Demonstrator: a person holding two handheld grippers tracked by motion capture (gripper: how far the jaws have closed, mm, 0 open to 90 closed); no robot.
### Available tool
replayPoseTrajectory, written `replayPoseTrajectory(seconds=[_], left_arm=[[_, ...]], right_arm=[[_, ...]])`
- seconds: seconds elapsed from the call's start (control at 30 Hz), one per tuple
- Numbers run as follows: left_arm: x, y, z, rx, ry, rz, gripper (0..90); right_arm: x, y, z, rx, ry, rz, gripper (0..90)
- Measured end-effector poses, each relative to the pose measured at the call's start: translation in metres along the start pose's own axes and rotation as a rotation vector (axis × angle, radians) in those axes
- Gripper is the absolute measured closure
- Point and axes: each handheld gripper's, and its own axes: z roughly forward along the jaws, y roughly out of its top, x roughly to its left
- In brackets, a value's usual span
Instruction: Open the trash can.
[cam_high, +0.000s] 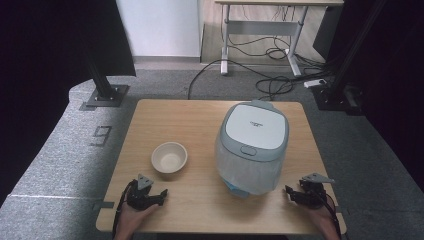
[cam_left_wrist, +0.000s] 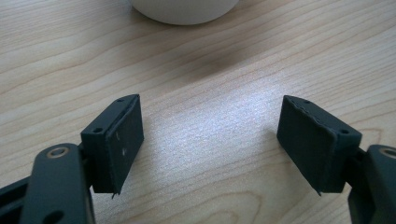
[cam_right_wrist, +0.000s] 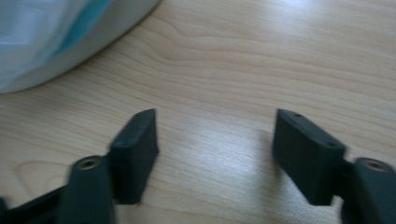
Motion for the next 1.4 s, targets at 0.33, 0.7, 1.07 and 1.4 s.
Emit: replayPoseTrajectory(seconds=[0.33, 0.7, 1.07, 1.4], left_arm=[[0.0, 0.0, 0.0, 0.0, -0.003, 0.003, 22.4], [0.0, 0.0, 0.0, 0.001, -0.003, 0.004, 22.2], [-0.001, 0.0, 0.001, 0.001, -0.006, 0.007, 21.9], [-0.001, 0.001, 0.001, 0.002, -0.008, 0.009, 21.8]], right_arm=[[0.01, 0.006, -0.012, -0.064, 0.077, -0.052, 68.7], [0.013, 0.006, -0.036, -0.156, 0.176, -0.064, 89.3], [0.04, 0.016, -0.041, -0.202, 0.311, -0.14, 89.4], [0.053, 0.021, -0.04, -0.214, 0.392, -0.146, 89.4]])
